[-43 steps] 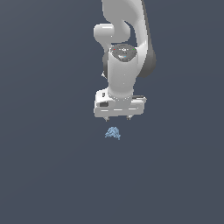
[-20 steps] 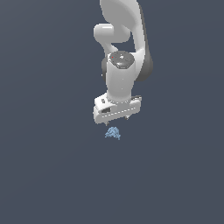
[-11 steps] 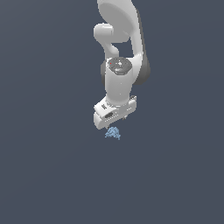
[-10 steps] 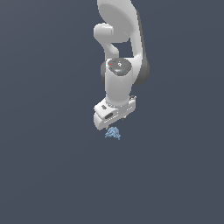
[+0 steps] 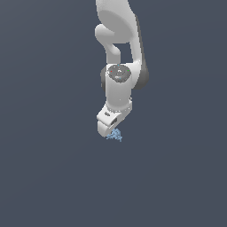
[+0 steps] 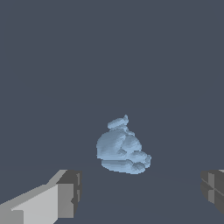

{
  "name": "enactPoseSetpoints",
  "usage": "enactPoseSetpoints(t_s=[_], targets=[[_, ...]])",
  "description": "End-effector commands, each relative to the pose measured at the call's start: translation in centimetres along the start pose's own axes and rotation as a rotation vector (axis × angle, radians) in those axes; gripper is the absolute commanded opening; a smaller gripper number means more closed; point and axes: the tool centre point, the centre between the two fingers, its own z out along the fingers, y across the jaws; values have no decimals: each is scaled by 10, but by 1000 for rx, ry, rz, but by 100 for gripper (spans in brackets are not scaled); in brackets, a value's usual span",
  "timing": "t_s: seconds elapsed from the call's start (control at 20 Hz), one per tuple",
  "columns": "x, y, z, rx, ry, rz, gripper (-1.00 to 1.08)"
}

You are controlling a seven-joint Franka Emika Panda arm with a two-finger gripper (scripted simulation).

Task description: Pick up the object and move it to a goal position.

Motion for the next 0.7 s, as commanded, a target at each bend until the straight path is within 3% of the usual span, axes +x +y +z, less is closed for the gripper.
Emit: enactPoseSetpoints(t_s=[0.0, 0.65], targets=[[-1, 0, 5, 2, 0, -68, 100], [-7, -1, 26, 13, 4, -393, 100]])
